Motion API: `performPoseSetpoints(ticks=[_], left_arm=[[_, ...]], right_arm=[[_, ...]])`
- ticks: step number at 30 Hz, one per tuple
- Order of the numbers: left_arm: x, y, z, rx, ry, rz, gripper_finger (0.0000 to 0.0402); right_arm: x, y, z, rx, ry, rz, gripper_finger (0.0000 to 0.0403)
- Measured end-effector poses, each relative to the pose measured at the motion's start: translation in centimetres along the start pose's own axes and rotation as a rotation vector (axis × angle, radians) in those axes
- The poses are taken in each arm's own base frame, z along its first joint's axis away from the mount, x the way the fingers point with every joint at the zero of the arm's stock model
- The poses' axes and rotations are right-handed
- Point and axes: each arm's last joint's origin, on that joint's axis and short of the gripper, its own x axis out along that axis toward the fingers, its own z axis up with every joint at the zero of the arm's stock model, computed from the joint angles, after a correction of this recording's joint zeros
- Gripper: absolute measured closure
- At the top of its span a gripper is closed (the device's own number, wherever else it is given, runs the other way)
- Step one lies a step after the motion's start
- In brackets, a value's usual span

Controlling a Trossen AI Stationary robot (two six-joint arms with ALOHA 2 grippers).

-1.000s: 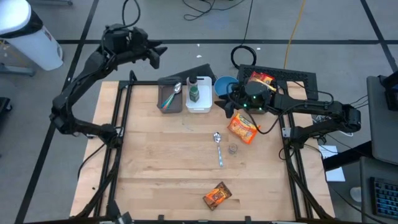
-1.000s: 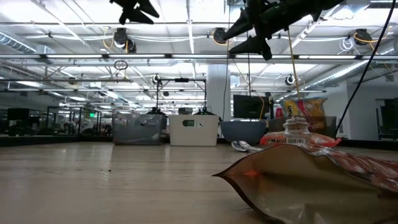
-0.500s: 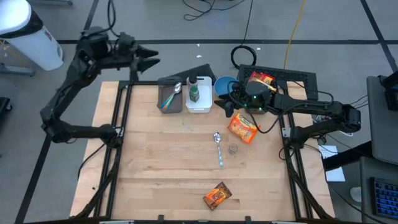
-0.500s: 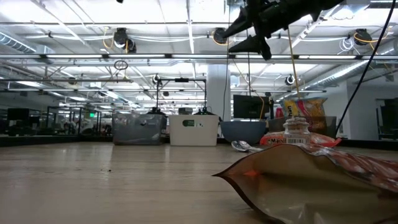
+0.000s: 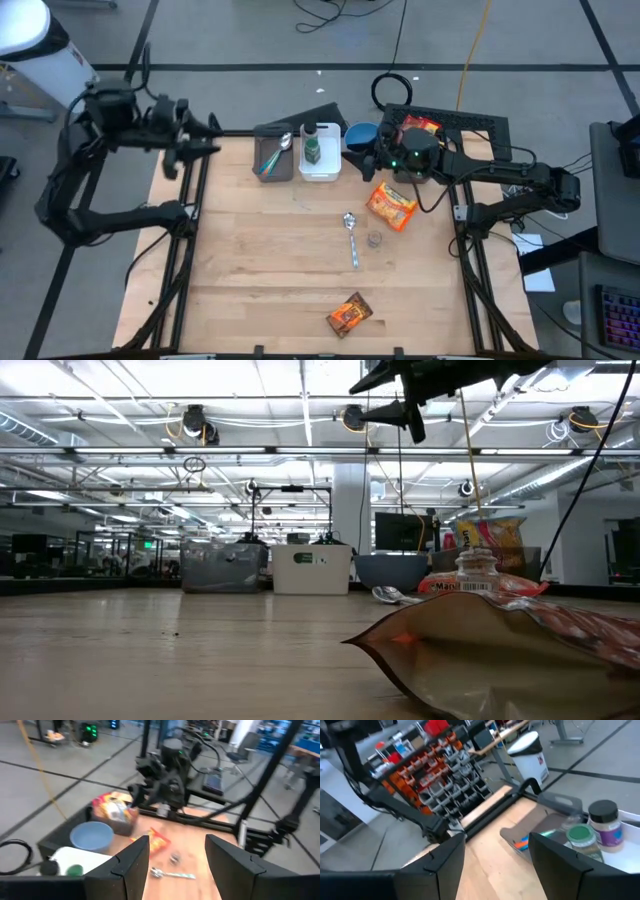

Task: Pick & Place Food Item
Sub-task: Put the brown seasoning bottle into the white bin

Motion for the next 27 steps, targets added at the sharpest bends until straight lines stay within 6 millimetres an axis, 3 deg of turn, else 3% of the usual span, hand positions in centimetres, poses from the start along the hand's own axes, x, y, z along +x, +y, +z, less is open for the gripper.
performPoseSetpoints(ticks=[8,13,18,27], left_arm=[[-2.0,-2.4,-1.3,-0.036,0.041,-0.103,0.0201],[-1.8,-2.6,-2.7,-0.069,0.039,-0.142,0.0202],[0.0,-2.0,-5.2,-0.149,-0.025,-0.196,0.0201],[5.5,-1.5,-10.2,-0.325,-0.159,-0.380,0.0202]], right_arm=[[-0.3,3.2,-1.7,-0.016,-0.040,-0.005,0.0190],[-0.9,5.5,-3.3,-0.029,-0.042,-0.007,0.0190],[-1.6,7.4,-4.6,-0.037,-0.028,0.020,0.0190],[-3.1,10.1,-7.0,-0.068,0.065,0.106,0.0190]])
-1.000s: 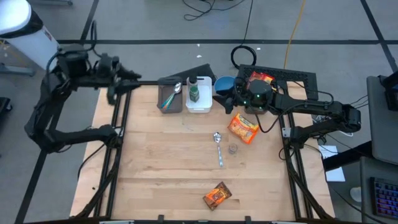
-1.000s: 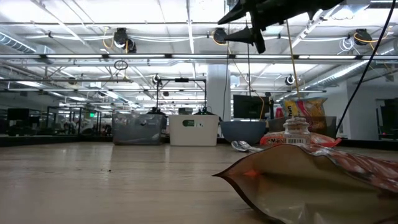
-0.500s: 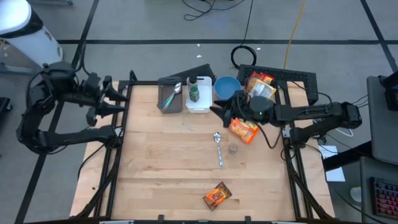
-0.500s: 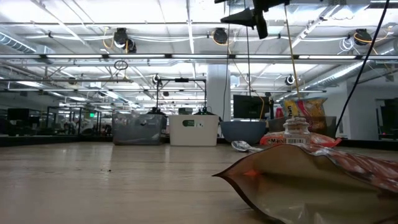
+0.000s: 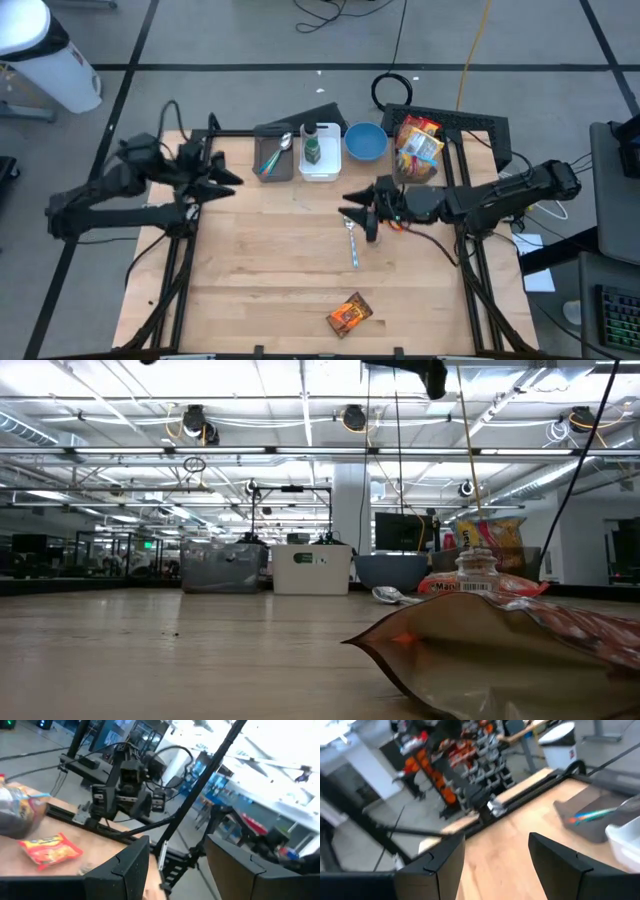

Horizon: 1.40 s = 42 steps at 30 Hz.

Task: Pick & Place Food Item
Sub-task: Put the brown seasoning bottle into the white bin

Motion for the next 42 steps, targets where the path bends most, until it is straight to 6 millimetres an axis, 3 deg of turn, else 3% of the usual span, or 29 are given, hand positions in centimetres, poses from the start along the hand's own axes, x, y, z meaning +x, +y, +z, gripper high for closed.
performPoseSetpoints(ticks=[8,14,20,25,31,35,42], left_arm=[[5.9,0.4,-3.1,-0.032,-0.036,0.055,0.0202],[10.8,-0.9,-5.5,-0.032,-0.112,0.078,0.0202],[15.7,-2.2,-7.8,-0.024,-0.070,0.199,0.0202],[19.6,-4.1,-8.3,0.099,0.012,0.298,0.0202],[23.1,-6.1,-8.2,0.258,0.152,0.452,0.0202],[24.6,-6.4,-8.6,0.307,0.212,0.488,0.0202],[25.2,-5.8,-8.7,0.282,0.217,0.509,0.0202]], right_arm=[[-2.7,2.9,-4.3,-0.064,0.147,-0.094,0.0190],[-6.2,5.6,-7.0,-0.155,0.136,-0.130,0.0190],[-9.7,6.5,-9.4,-0.204,0.144,-0.186,0.0190],[-11.8,6.1,-11.1,-0.172,0.084,-0.223,0.0190],[-12.7,3.8,-14.8,-0.058,0.065,-0.205,0.0190],[-12.7,2.1,-17.0,0.030,0.047,-0.167,0.0190],[-12.7,-0.8,-19.1,0.017,0.051,-0.181,0.0192]])
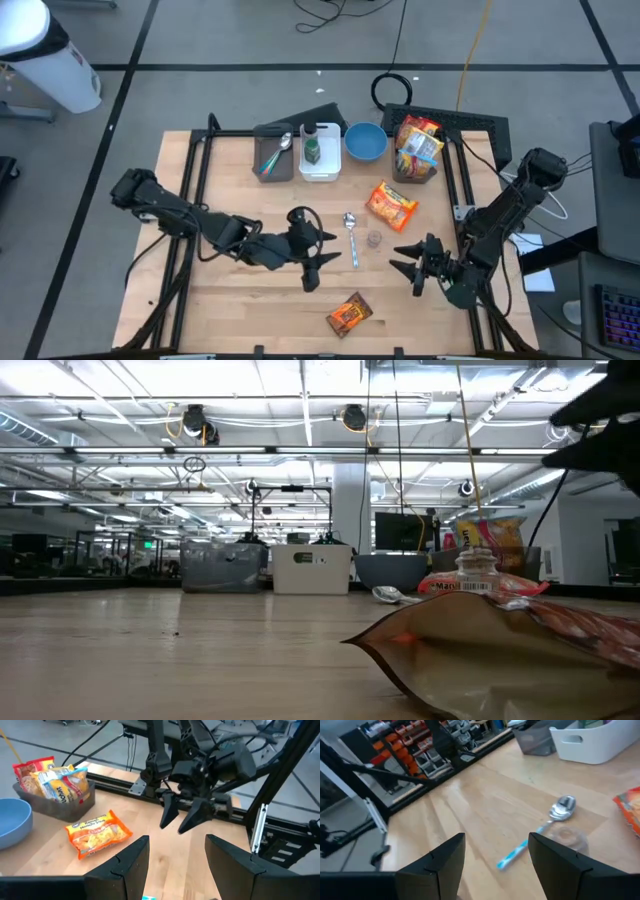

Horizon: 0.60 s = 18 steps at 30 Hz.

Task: Pick & Place Food Item
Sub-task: Put the brown seasoning bottle into the white bin

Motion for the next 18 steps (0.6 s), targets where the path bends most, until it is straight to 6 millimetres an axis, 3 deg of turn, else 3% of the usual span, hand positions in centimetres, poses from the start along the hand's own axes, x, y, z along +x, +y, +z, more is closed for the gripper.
performPoseSetpoints(ticks=[10,18], left_arm=[[0.7,1.3,0.2,0.002,0.019,0.043,0.0202],[1.3,2.5,0.5,-0.026,0.028,0.066,0.0202]], right_arm=[[2.5,-1.5,0.1,-0.265,0.215,-0.012,0.0218],[3.1,-3.7,-0.4,-0.349,0.262,-0.109,0.0233]])
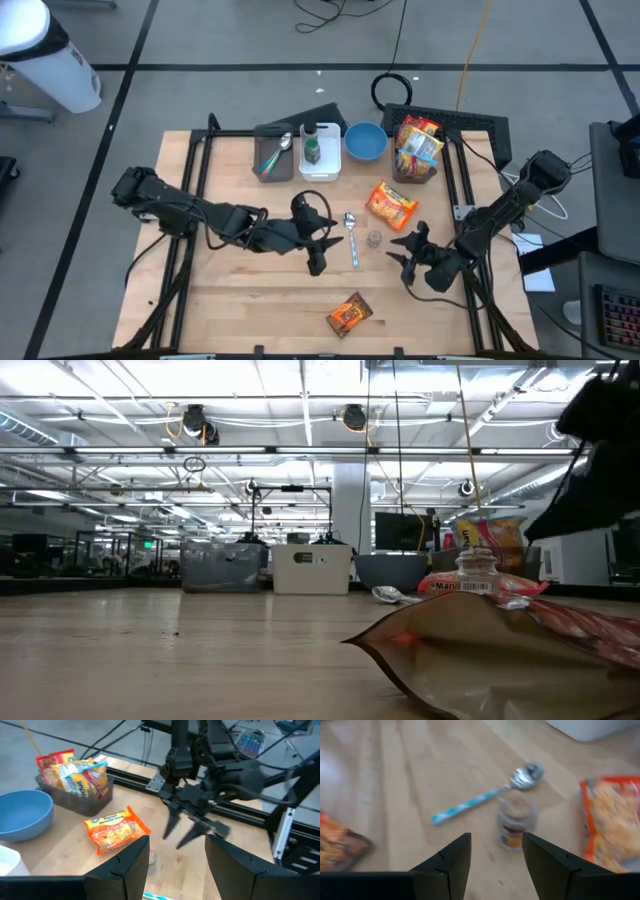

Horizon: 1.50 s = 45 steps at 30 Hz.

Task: Pick & Place Food Item
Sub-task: Put the brown seasoning bottle into the white bin

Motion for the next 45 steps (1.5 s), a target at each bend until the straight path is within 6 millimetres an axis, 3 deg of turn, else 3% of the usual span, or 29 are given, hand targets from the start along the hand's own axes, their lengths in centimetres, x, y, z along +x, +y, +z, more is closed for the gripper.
performPoseSetpoints(ticks=[6,16,23,27,38,45], left_arm=[[0.4,0.7,0.3,-0.026,0.009,-0.009,0.0202],[1.0,1.8,0.7,-0.054,0.004,0.020,0.0202],[1.4,2.5,0.9,-0.066,0.016,0.002,0.0202],[1.5,2.8,1.0,-0.079,0.018,-0.002,0.0202],[1.5,2.7,1.0,-0.122,0.035,-0.040,0.0202],[1.5,2.6,1.0,-0.124,0.037,-0.042,0.0202]], right_arm=[[0.5,-1.5,-1.7,0.100,-0.012,0.012,0.0234],[1.3,-1.8,-1.2,0.059,-0.056,0.019,0.0234],[2.3,-2.2,-0.8,0.091,0.103,0.115,0.0230],[2.7,-2.3,-0.5,0.109,0.146,0.162,0.0201],[3.8,-3.3,0.3,0.141,0.142,0.111,0.0065],[4.2,-3.9,0.7,0.087,0.096,0.045,0.0050]])
